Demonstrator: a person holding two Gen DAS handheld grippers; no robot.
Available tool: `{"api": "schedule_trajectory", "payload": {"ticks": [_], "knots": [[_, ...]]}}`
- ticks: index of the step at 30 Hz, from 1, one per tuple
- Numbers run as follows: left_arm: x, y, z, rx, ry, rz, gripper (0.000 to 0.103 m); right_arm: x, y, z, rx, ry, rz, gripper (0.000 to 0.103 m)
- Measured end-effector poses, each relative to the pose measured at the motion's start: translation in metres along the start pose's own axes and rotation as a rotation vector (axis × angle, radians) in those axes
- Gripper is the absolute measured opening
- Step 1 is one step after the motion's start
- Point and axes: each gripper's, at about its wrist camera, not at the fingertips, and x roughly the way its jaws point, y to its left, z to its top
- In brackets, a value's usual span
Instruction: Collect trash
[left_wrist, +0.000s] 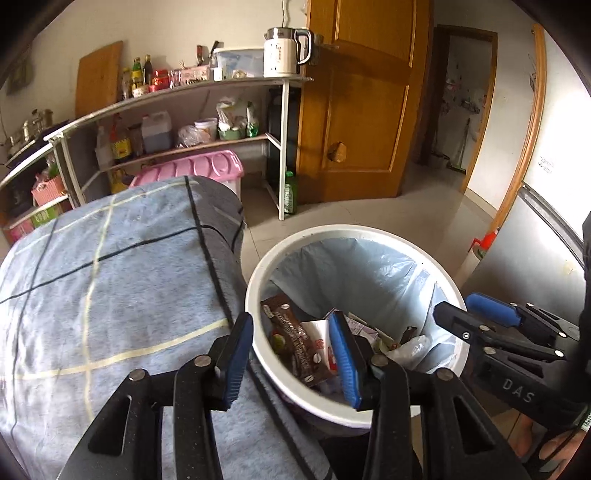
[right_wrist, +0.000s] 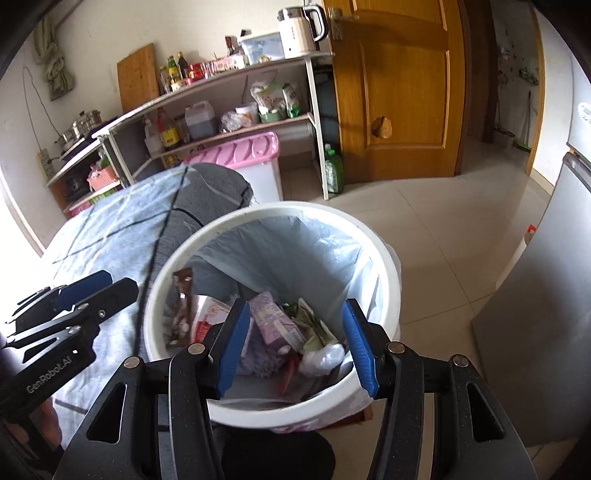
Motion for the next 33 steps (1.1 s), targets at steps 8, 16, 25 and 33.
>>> {"api": "schedule_trajectory", "payload": {"ticks": [8, 16, 25, 33], "knots": [[-0.043, 0.004, -0.021, 0.023, -0.075, 0.045, 0.050, -0.042, 0.019, -0.022, 0.014, -0.095, -0.011, 0.053], [-0.073, 0.000, -0.042, 0.020, -0.120, 0.064, 0.050, -0.067, 0.028, -0.042, 0.031, -0.138, -0.017, 0.053], [-0.085, 0.004, -0.055, 0.004, -0.133, 0.087, 0.050, -0.079, 0.030, -0.057, 0.029, -0.162, -0.051, 0.053], [-0.090, 0.002, -0.060, 0.004, -0.134, 0.096, 0.050, -0.085, 0.037, -0.061, 0.011, -0.182, -0.051, 0.053]]}}
